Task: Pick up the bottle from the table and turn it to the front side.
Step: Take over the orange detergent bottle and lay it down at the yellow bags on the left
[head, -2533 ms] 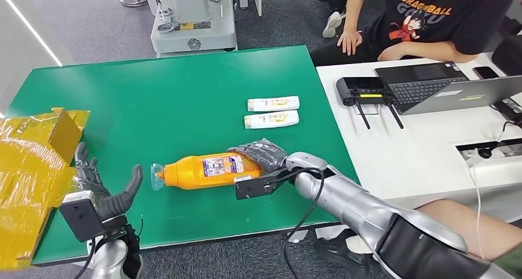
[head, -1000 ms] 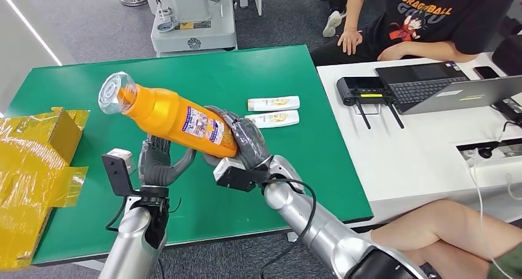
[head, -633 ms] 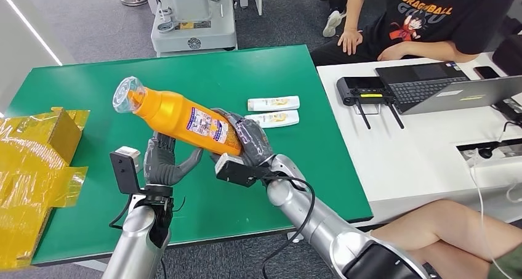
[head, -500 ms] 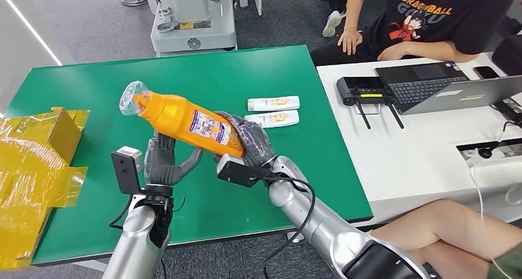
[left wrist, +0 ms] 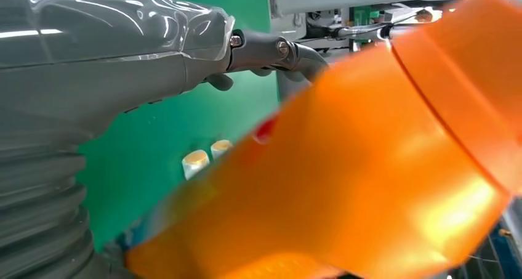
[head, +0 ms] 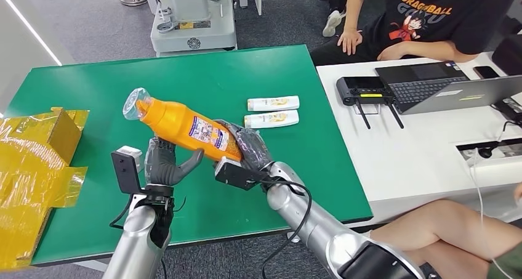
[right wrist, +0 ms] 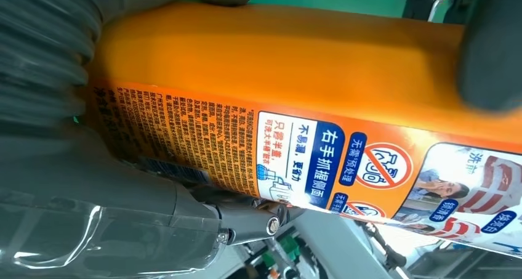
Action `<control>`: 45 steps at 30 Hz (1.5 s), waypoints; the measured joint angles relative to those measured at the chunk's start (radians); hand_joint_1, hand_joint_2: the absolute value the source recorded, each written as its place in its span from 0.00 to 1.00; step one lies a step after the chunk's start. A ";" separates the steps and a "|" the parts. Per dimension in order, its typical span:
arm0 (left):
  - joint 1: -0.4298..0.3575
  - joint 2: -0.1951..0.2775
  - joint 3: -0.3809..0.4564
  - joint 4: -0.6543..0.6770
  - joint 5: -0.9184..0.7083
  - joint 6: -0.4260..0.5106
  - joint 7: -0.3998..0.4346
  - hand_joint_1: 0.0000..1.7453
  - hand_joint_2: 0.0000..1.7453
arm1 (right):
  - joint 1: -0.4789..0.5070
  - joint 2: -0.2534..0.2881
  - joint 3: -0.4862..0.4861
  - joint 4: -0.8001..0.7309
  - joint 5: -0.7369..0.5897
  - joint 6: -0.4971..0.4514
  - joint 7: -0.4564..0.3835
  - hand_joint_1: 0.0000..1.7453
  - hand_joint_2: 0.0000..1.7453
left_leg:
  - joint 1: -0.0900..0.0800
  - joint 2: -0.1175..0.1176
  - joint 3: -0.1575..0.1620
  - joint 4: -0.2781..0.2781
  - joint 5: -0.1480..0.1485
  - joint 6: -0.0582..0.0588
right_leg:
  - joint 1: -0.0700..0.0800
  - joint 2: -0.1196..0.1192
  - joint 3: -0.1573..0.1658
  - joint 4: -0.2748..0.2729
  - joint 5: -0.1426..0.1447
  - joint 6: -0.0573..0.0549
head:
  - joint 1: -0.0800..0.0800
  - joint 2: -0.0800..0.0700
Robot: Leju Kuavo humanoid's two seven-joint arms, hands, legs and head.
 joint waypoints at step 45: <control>-0.048 -0.041 0.004 0.068 0.012 -0.010 0.016 0.00 1.00 | 0.065 0.037 -0.031 0.052 0.093 0.035 0.084 1.00 1.00 | 0.000 0.000 -0.001 0.000 0.000 0.000 | 0.000 0.000 -0.001 0.000 0.000 0.000 | 0.000 0.000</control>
